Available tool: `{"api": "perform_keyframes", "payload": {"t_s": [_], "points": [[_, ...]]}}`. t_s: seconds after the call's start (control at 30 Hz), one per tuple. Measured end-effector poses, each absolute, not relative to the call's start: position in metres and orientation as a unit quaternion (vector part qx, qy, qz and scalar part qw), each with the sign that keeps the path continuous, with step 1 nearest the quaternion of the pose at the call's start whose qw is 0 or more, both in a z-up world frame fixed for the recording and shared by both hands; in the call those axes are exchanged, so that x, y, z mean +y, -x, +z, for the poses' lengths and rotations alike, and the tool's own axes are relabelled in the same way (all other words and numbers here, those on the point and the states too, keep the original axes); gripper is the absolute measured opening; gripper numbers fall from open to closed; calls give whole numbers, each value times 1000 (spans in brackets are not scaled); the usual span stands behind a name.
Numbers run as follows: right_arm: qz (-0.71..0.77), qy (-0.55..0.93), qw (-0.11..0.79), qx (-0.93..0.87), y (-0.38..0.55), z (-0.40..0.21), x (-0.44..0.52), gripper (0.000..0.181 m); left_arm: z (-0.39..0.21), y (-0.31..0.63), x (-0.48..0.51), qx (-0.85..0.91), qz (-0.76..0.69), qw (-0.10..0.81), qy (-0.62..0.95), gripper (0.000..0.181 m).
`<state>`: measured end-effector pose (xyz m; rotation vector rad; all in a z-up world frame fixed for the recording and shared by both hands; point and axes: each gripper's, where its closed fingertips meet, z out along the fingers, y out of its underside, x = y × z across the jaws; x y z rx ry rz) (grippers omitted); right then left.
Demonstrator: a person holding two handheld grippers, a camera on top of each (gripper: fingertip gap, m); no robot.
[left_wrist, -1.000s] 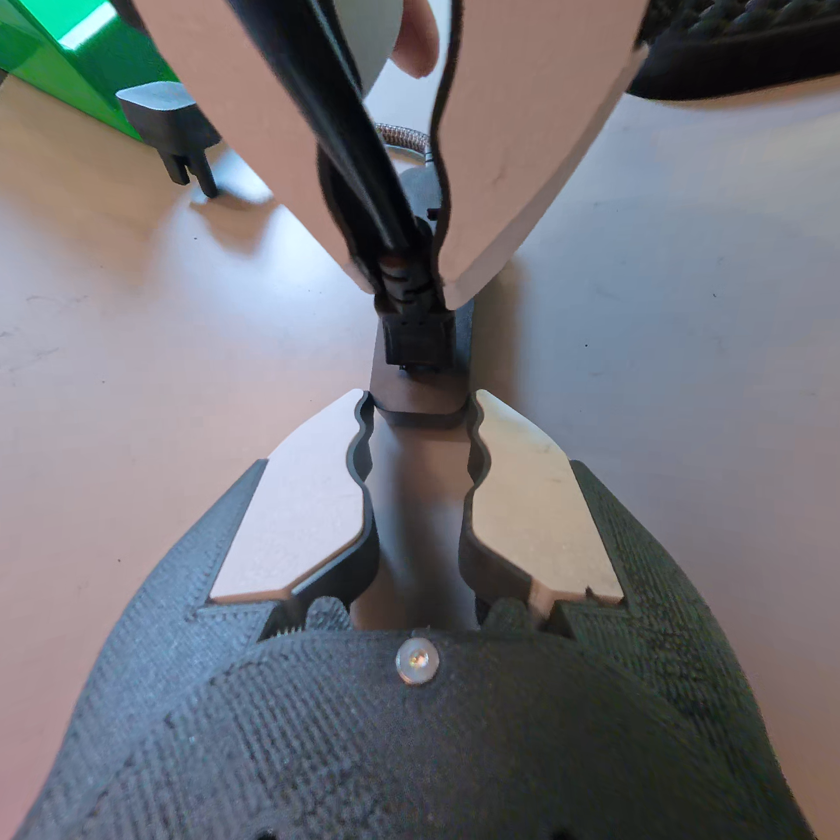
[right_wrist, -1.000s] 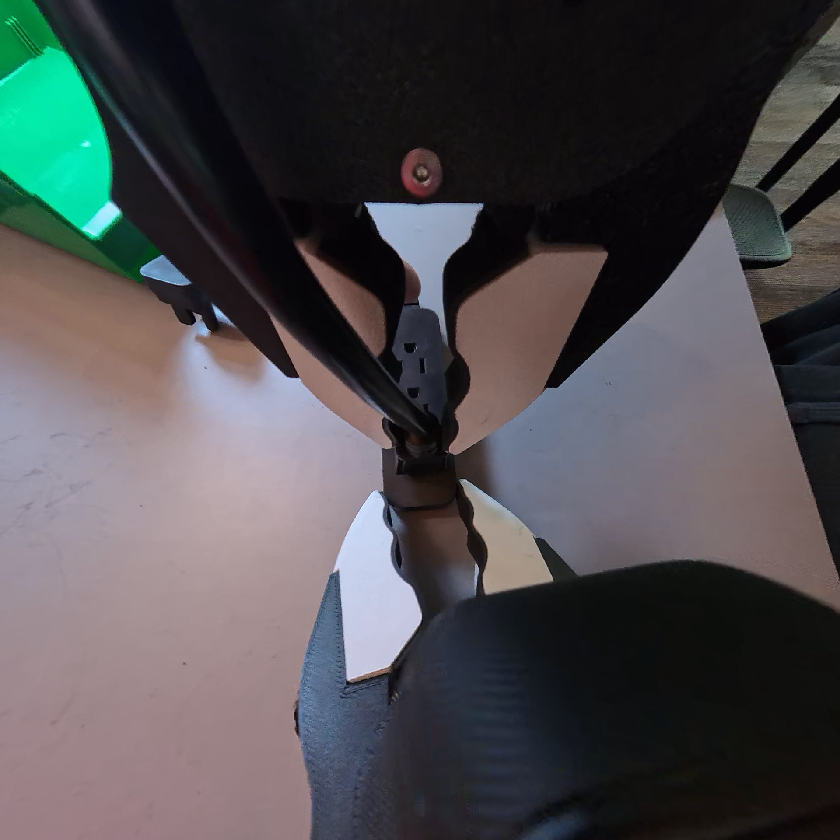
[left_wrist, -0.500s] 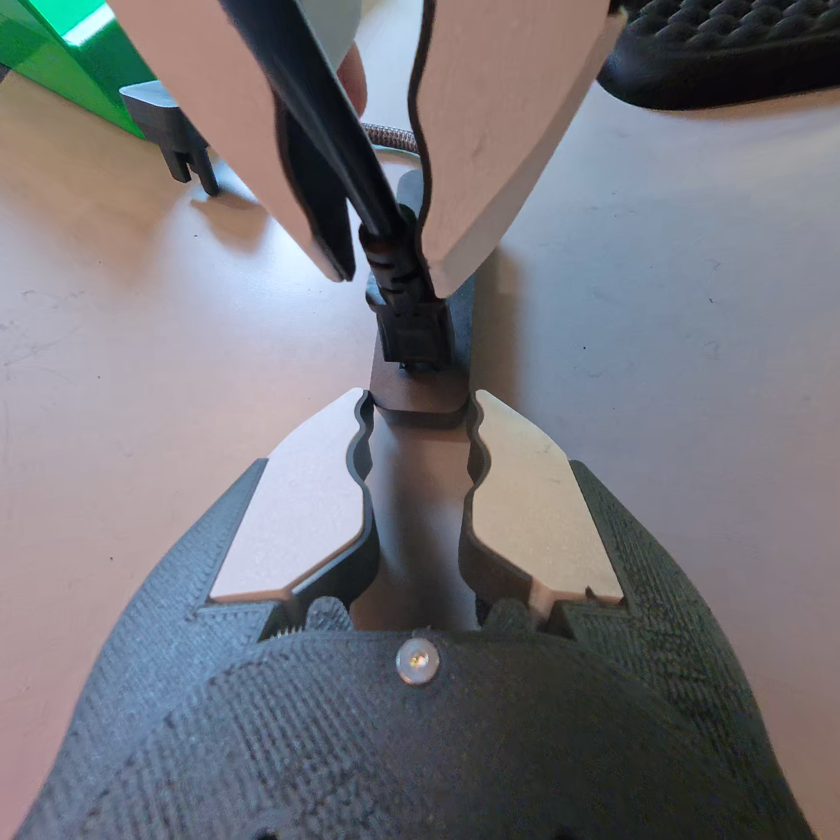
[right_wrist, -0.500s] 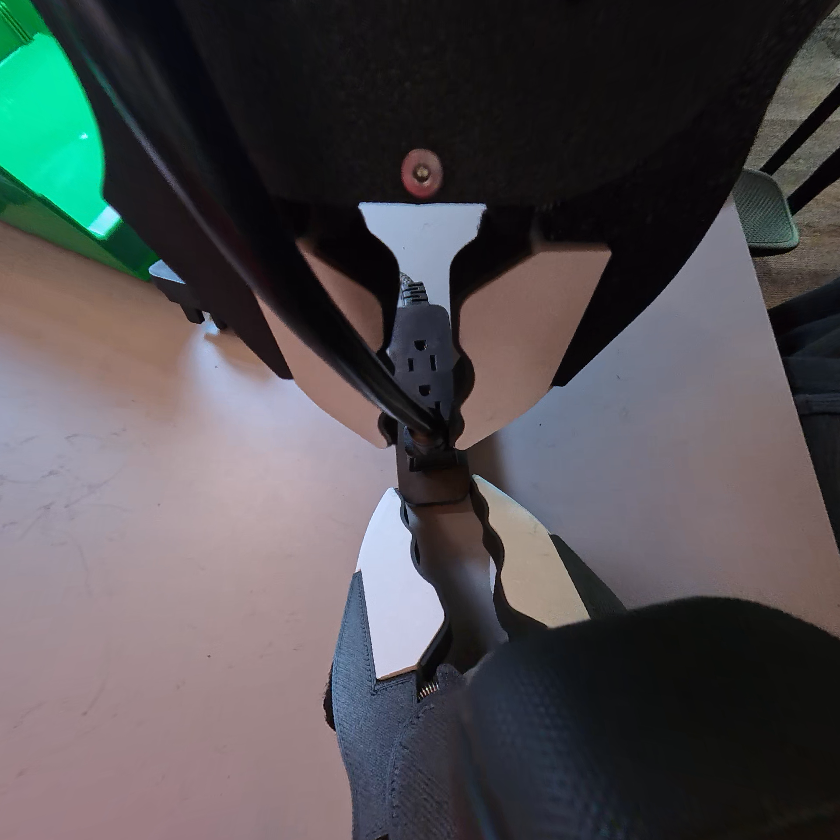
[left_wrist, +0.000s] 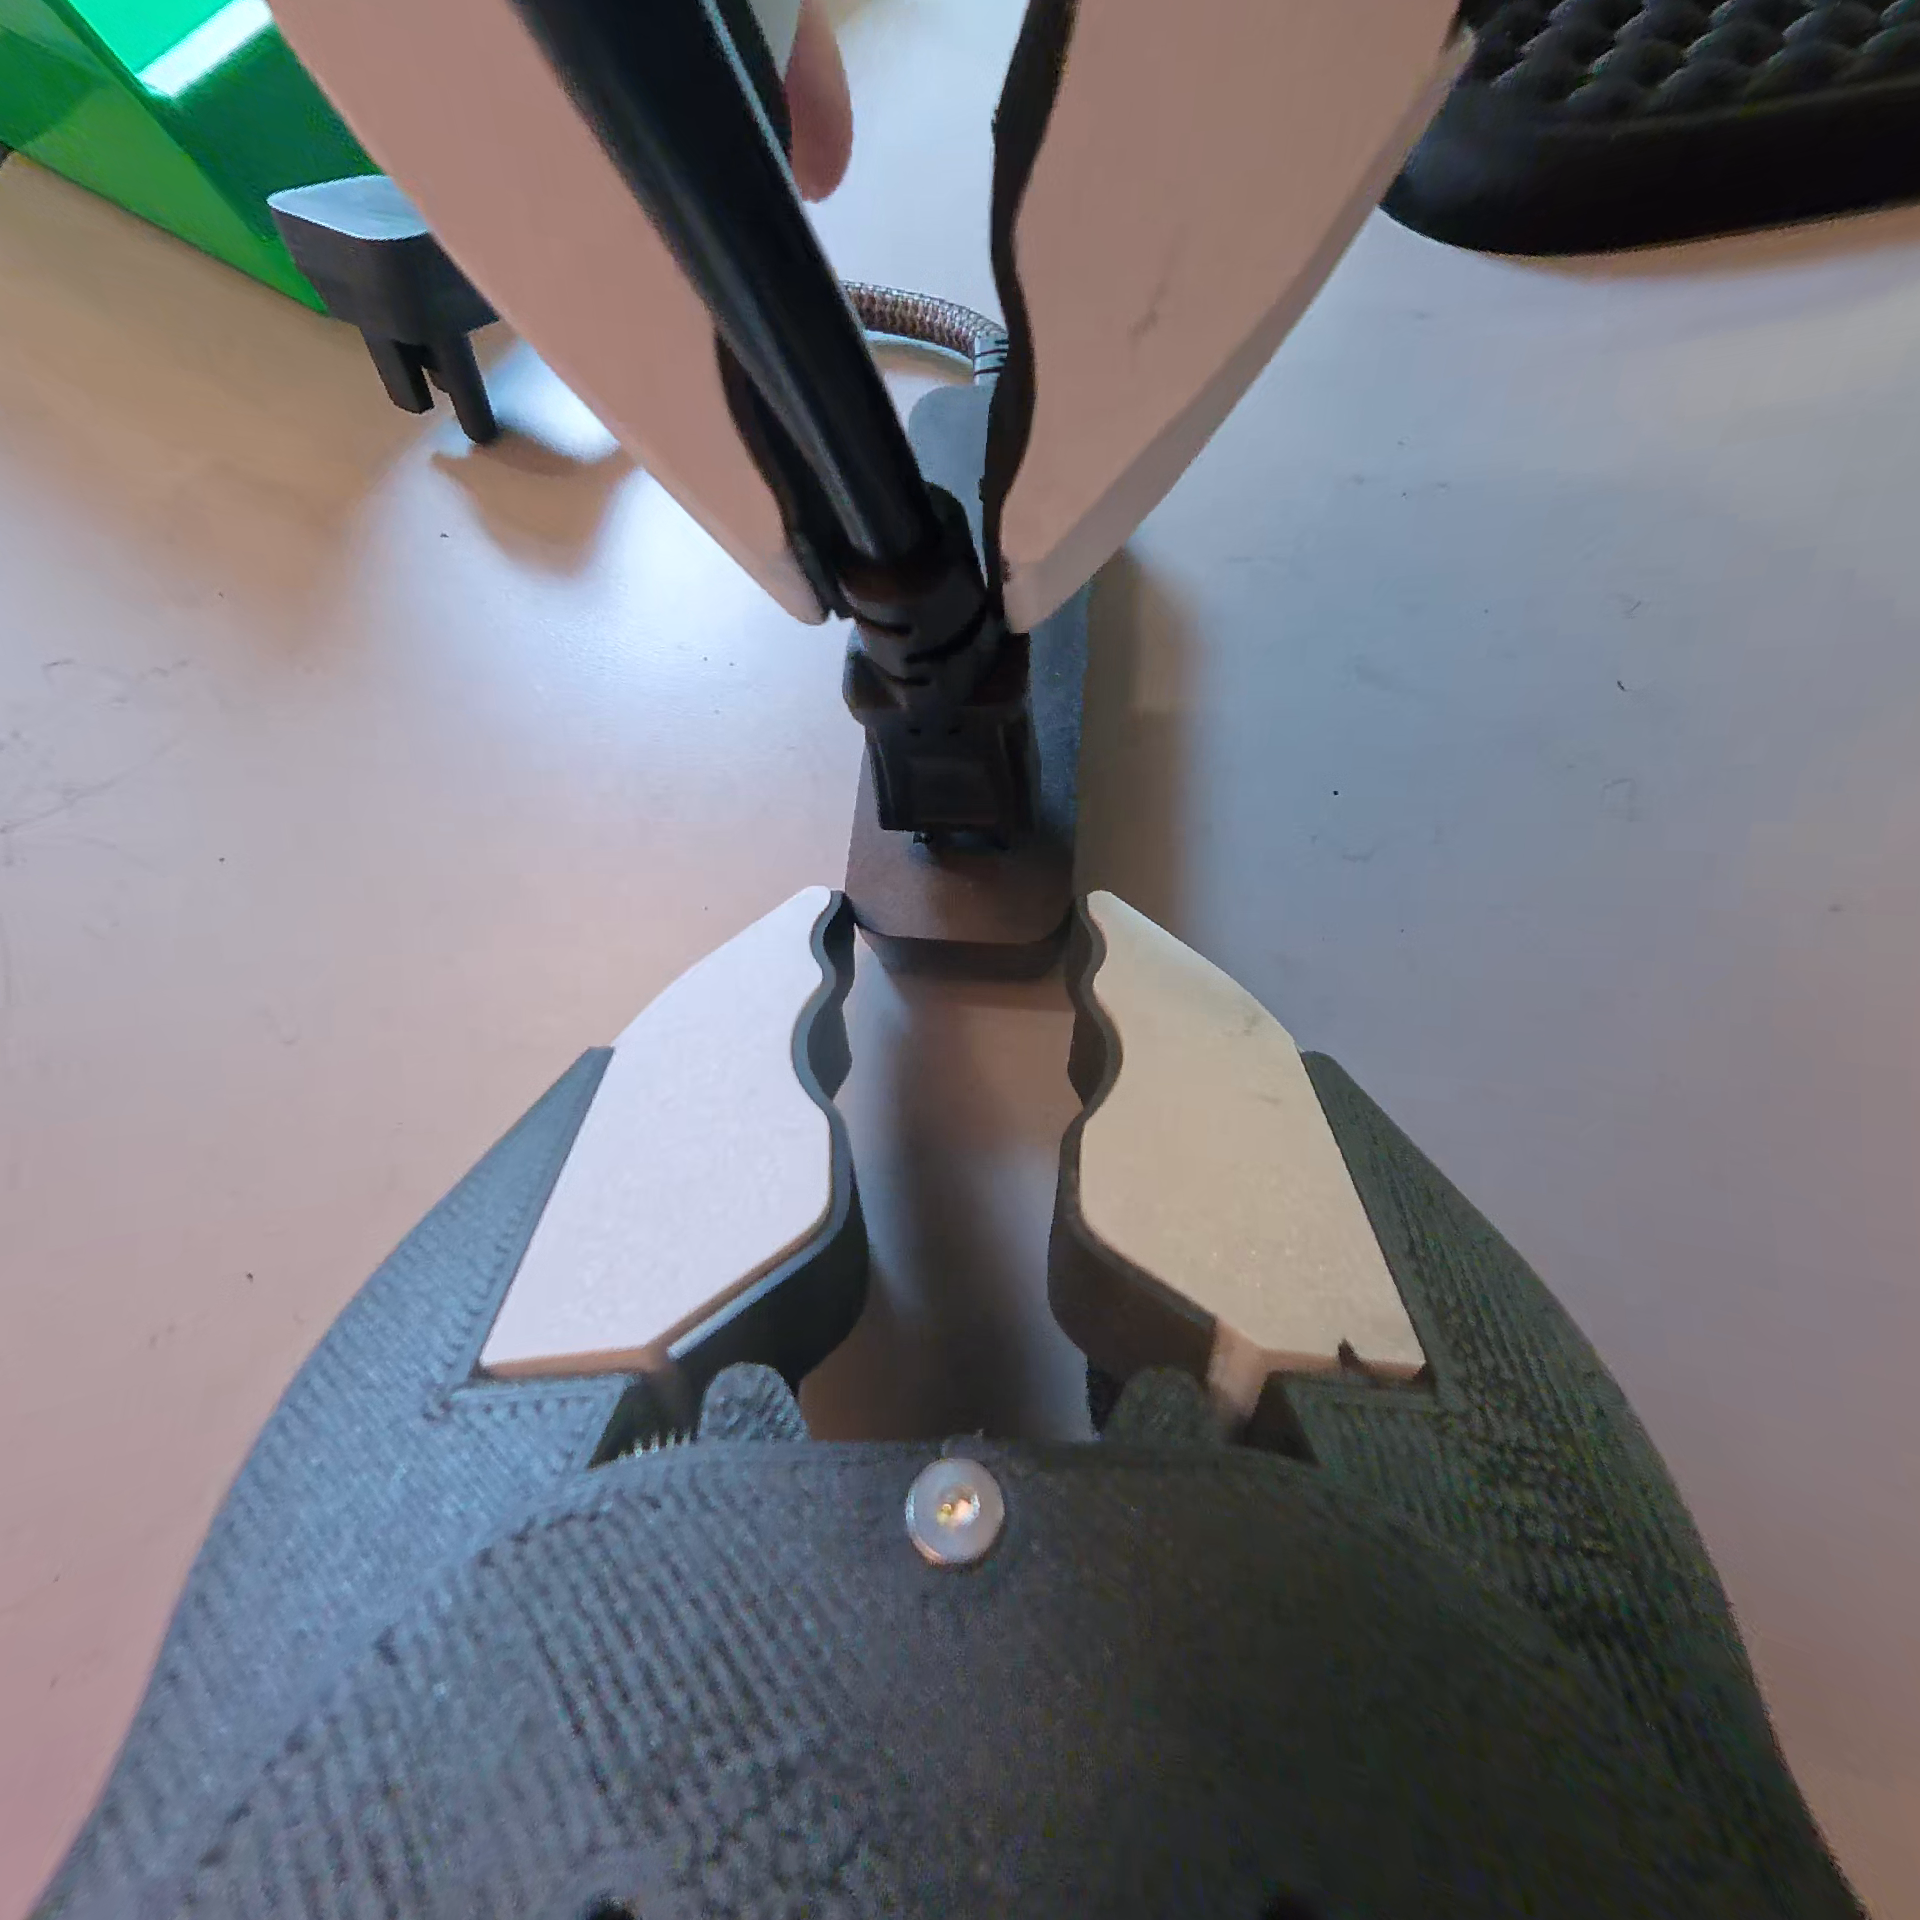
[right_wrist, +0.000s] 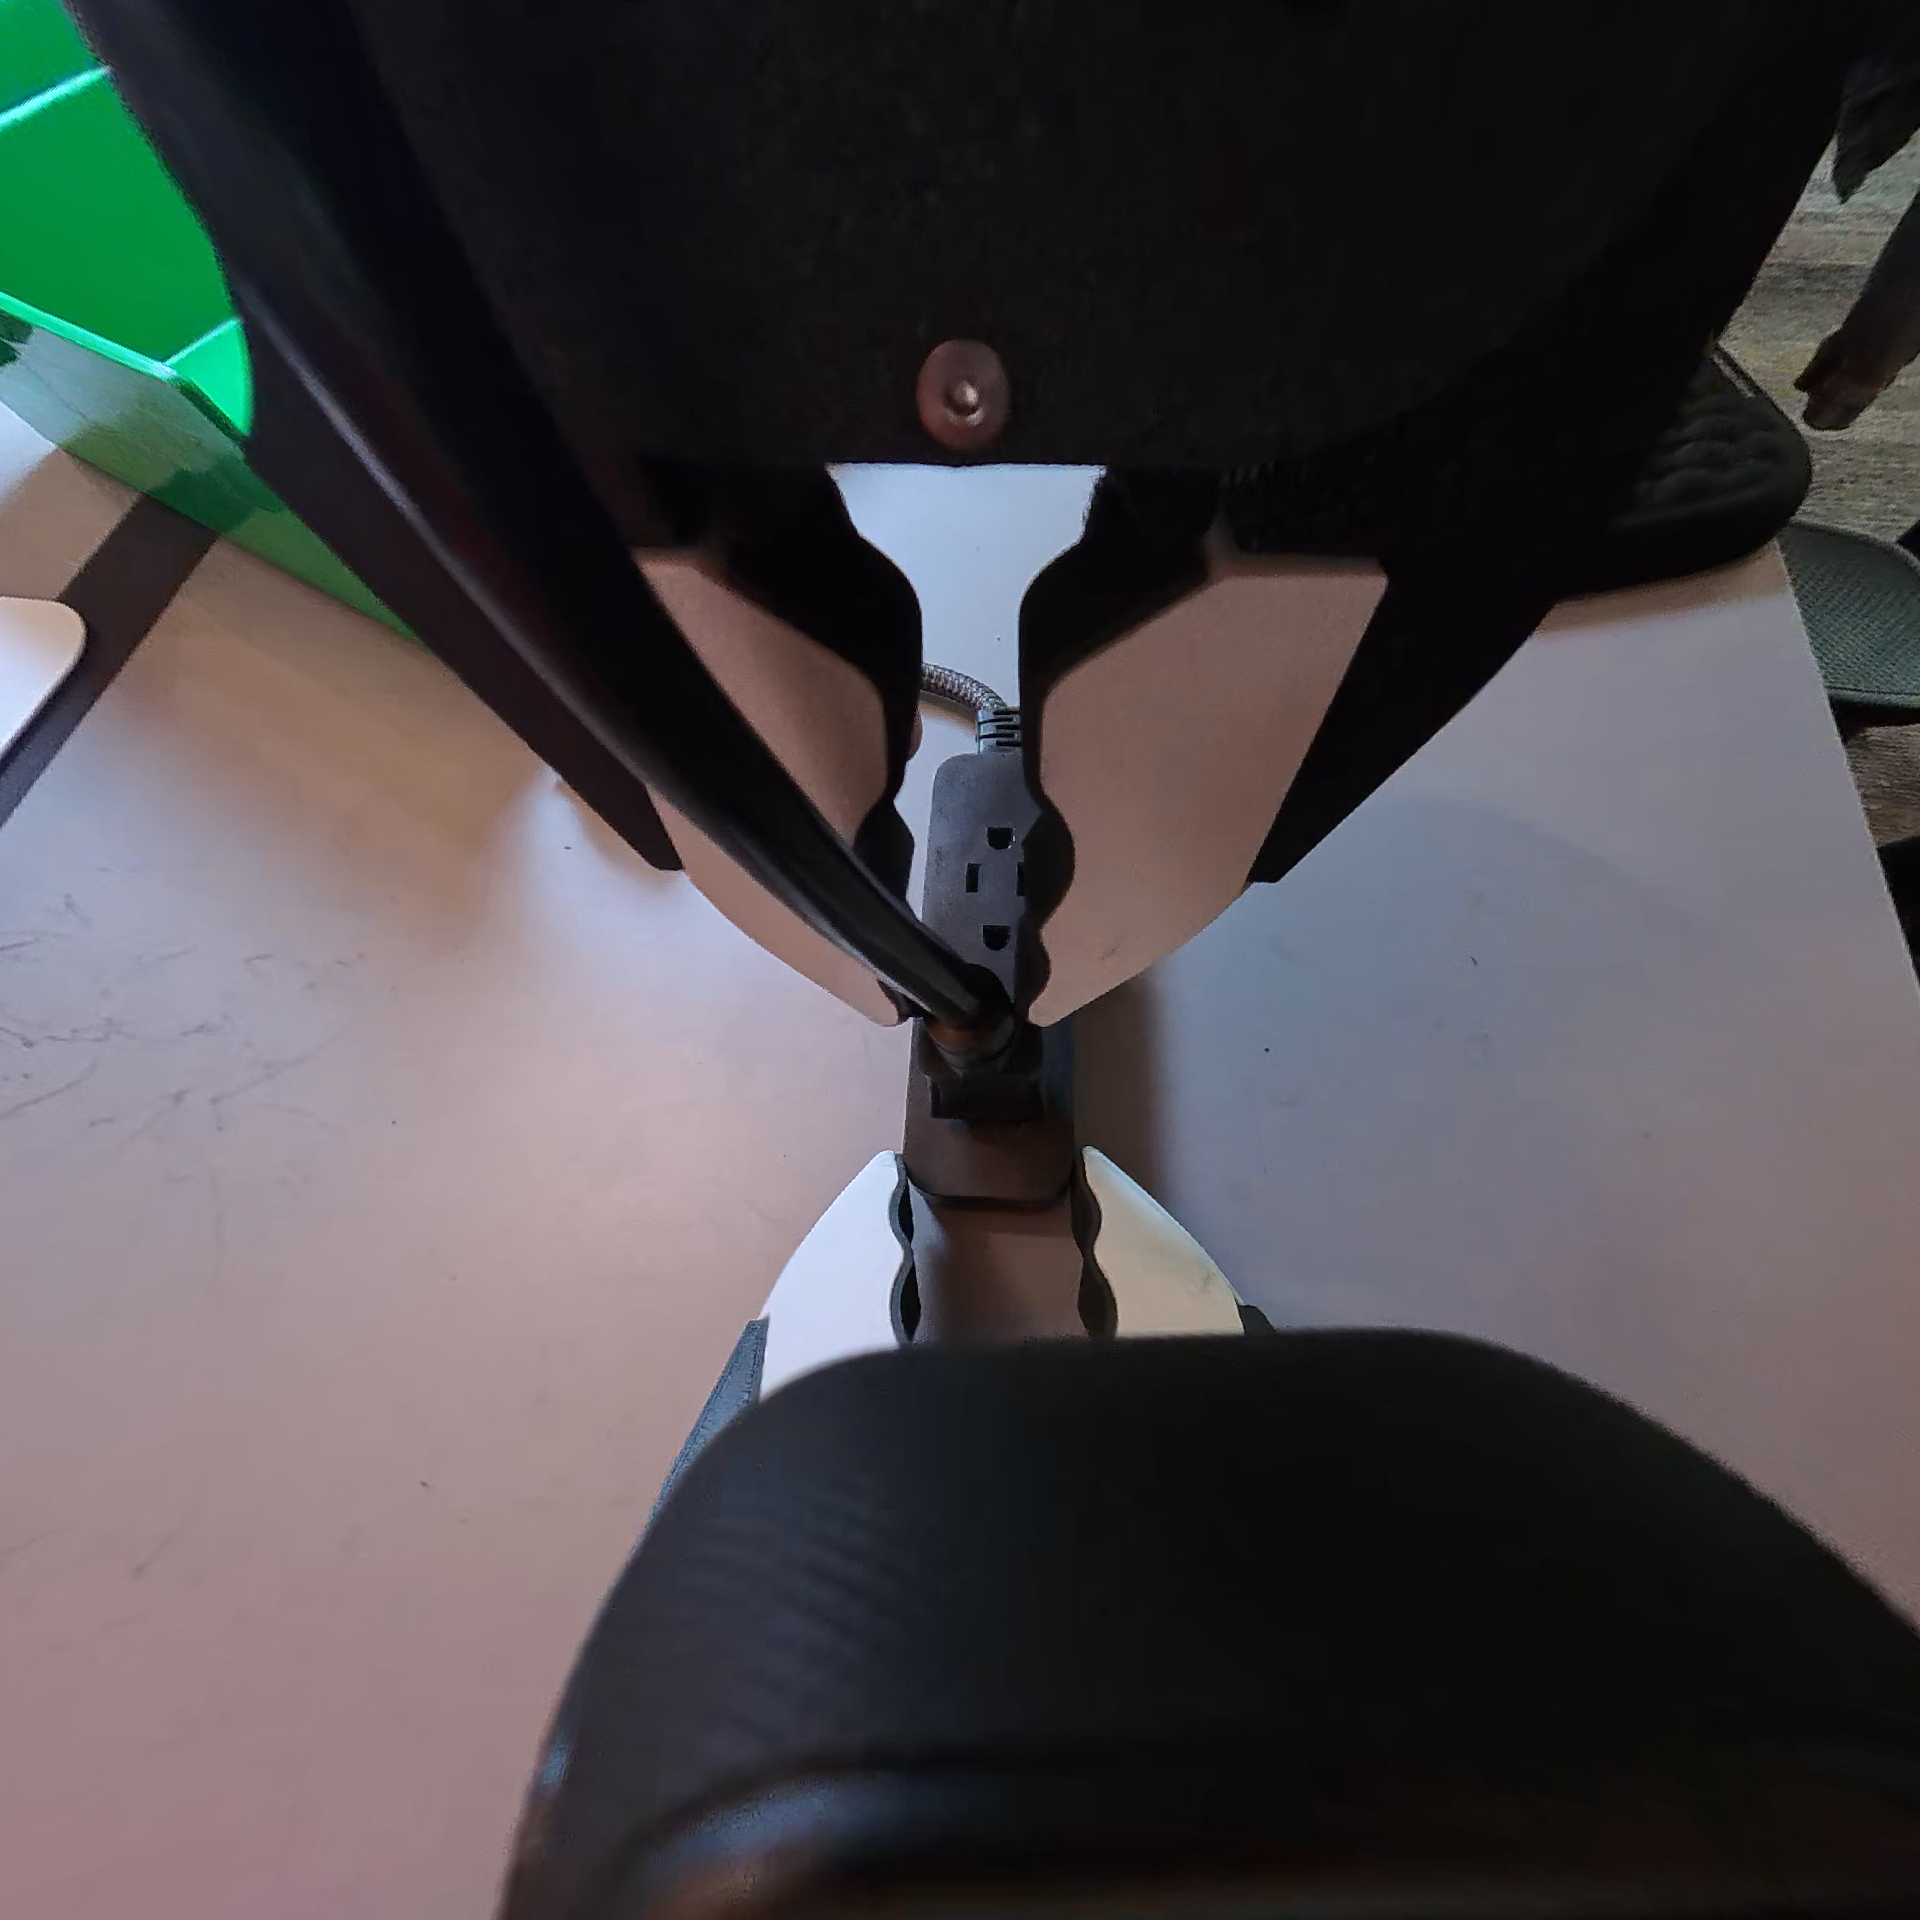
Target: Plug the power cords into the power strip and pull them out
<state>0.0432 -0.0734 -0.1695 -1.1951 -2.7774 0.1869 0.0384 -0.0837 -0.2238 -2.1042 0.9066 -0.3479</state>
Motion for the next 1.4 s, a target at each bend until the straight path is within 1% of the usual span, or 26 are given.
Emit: {"api": "perform_keyframes", "payload": {"t_s": [0.17, 0.47, 0.5, 0.63, 0.9, 1.2, 1.4], "points": [[73, 411, 52, -907, -42, -170, -75, 16, -224, -38, -84, 358, -138, 400, 833, 40], [99, 420, 46, -901, -38, -170, -78, 21, -224, -38, -84, 362, -135, 400, 831, 40], [111, 425, 42, -897, -36, -170, -83, 17, -224, -39, -83, 364, -134, 400, 831, 40], [60, 383, 16, -922, -42, -171, -85, 17, -224, -43, -84, 369, -132, 397, 830, 40], [86, 406, 2, -910, -42, -170, -83, 16, -224, -42, -85, 370, -137, 397, 829, 40], [47, 377, -8, -925, -44, -170, -84, 15, -224, -43, -85, 368, -136, 396, 830, 40], [35, 387, 0, -921, -46, -171, -84, 15, -223, -44, -84, 371, -135, 406, 824, 40]]}}
